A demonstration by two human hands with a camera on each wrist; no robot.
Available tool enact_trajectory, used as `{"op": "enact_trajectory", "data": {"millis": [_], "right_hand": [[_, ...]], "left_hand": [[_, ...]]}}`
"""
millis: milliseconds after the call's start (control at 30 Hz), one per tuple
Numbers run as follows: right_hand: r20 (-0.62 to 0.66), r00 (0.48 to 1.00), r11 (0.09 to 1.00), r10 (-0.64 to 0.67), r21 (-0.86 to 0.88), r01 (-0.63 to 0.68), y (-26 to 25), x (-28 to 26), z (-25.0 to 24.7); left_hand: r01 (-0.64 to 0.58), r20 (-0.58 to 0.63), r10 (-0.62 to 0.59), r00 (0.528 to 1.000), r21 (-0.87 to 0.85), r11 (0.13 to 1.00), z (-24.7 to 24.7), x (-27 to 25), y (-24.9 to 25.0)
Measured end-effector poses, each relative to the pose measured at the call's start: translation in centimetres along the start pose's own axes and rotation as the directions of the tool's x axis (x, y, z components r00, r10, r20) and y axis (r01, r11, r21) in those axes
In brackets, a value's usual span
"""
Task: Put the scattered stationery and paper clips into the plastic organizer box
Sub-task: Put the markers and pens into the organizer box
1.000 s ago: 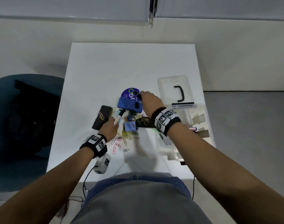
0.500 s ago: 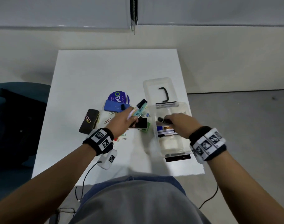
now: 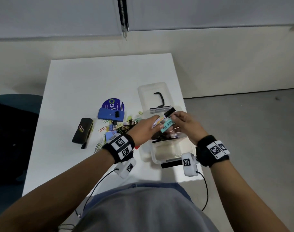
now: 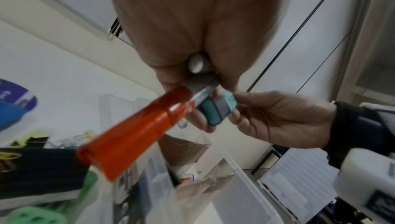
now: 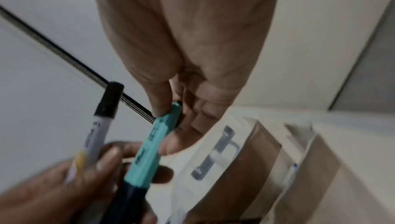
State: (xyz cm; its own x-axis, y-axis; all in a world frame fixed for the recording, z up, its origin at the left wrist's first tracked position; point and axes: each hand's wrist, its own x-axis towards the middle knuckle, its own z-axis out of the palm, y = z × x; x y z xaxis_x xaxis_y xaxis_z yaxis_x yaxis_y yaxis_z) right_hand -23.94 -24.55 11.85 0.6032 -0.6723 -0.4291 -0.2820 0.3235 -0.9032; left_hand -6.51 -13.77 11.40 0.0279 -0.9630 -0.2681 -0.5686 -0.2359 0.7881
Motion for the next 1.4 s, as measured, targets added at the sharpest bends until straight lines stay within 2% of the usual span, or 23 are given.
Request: {"op": "enact_trajectory", "data": {"millis": [100, 167, 200, 233, 300, 400, 433, 533, 600, 633, 700, 733, 800, 867, 933, 1033, 1100, 1167, 1233, 1300, 1400], "right_hand": [[-0.142, 0.987, 0.997, -0.080, -0.011, 0.079, -0.4, -0.4, -2.1], [-0.162, 0.982, 0.993, -0.092, -0.085, 0.079, -0.3, -0.7, -3.5], [-0.151, 0.985, 0.987, -0.085, -0.147, 0.063, 0.0, -0.8, -3.9], [-0.130, 0.989, 0.975, -0.077, -0.216, 0.047, 0.6, -0.7, -4.1], [-0.065, 0.997, 0.919, -0.051, -0.395, 0.021, 1.9, -0.5, -3.6], [0.012, 0.999, 0.686, 0.031, -0.727, -0.012, 3.1, -0.7, -2.8], [-0.019, 0.999, 0.633, 0.033, -0.773, -0.036, 3.2, -0.9, -2.9], [-0.181, 0.980, 0.627, -0.084, -0.774, -0.090, 3.0, -1.5, -4.4], [-0.272, 0.952, 0.623, -0.143, -0.772, -0.127, 3.4, -1.7, -5.1], [-0.281, 0.952, 0.611, -0.118, -0.777, -0.154, 3.6, -1.7, -5.2], [-0.250, 0.968, 0.582, 0.030, -0.783, -0.220, 4.3, -1.7, -4.7], [-0.235, 0.966, 0.569, 0.106, -0.783, -0.252, 4.6, -1.7, -4.3], [-0.236, 0.956, 0.544, 0.172, -0.787, -0.292, 5.0, -2.0, -3.8], [-0.252, 0.953, 0.516, 0.169, -0.801, -0.304, 5.2, -2.2, -3.5], [-0.254, 0.954, 0.497, 0.162, -0.814, -0.301, 5.2, -2.3, -3.3], [-0.257, 0.952, 0.491, 0.163, -0.816, -0.305, 5.3, -2.3, -3.2], [-0.262, 0.951, 0.483, 0.162, -0.820, -0.308, 5.2, -2.3, -3.1], [-0.270, 0.947, 0.480, 0.174, -0.816, -0.321, 5.0, -2.2, -3.0], [-0.277, 0.939, 0.511, 0.204, -0.788, -0.343, 4.8, -2.1, -3.1], [-0.284, 0.934, 0.548, 0.218, -0.756, -0.358, 4.5, -1.9, -3.2], [-0.333, 0.936, 0.580, 0.112, -0.743, -0.334, 4.0, -1.5, -2.3]], "left_hand": [[-0.046, -0.226, 0.030, 0.974, -0.066, 0.997, 0.4, 1.9, 2.1], [-0.086, -0.335, 0.035, 0.942, -0.140, 0.986, 0.6, 2.9, 3.6], [-0.107, -0.350, 0.039, 0.936, -0.177, 0.978, 1.0, 3.5, 4.3], [-0.127, -0.334, 0.053, 0.941, -0.203, 0.971, 1.6, 3.9, 4.8], [-0.136, -0.223, 0.093, 0.970, -0.182, 0.974, 3.4, 4.6, 5.2], [-0.101, -0.044, 0.101, 0.994, 0.006, 0.995, 5.7, 5.2, 3.6], [-0.087, -0.018, 0.089, 0.996, 0.072, 0.994, 5.9, 5.3, 2.8], [-0.086, 0.000, 0.090, 0.996, 0.295, 0.952, 5.4, 4.9, 1.0], [-0.104, 0.081, 0.074, 0.994, 0.493, 0.864, 4.8, 4.5, 0.5], [-0.122, 0.122, 0.061, 0.991, 0.589, 0.799, 4.6, 4.3, 0.5], [-0.136, 0.149, 0.038, 0.988, 0.730, 0.670, 4.4, 4.0, 0.4], [-0.146, 0.158, 0.035, 0.987, 0.778, 0.611, 4.4, 3.9, 0.4], [-0.190, 0.203, 0.033, 0.979, 0.835, 0.517, 4.7, 3.6, 0.6], [-0.198, 0.242, -0.028, 0.970, 0.848, 0.491, 4.9, 3.3, 1.1], [-0.163, 0.243, -0.091, 0.966, 0.841, 0.515, 4.9, 3.5, 1.4], [-0.135, 0.216, -0.077, 0.973, 0.811, 0.569, 5.0, 4.0, 1.5], [-0.127, 0.208, -0.076, 0.975, 0.809, 0.574, 5.4, 4.2, 1.5], [-0.119, 0.228, -0.129, 0.965, 0.819, 0.561, 5.7, 4.5, 1.4], [-0.109, 0.226, -0.134, 0.965, 0.809, 0.577, 5.9, 4.8, 1.2], [-0.100, 0.165, -0.038, 0.985, 0.746, 0.659, 5.4, 4.5, 0.7], [-0.013, -0.088, 0.071, 0.994, 0.533, 0.846, 2.7, 2.6, -1.6]]}}
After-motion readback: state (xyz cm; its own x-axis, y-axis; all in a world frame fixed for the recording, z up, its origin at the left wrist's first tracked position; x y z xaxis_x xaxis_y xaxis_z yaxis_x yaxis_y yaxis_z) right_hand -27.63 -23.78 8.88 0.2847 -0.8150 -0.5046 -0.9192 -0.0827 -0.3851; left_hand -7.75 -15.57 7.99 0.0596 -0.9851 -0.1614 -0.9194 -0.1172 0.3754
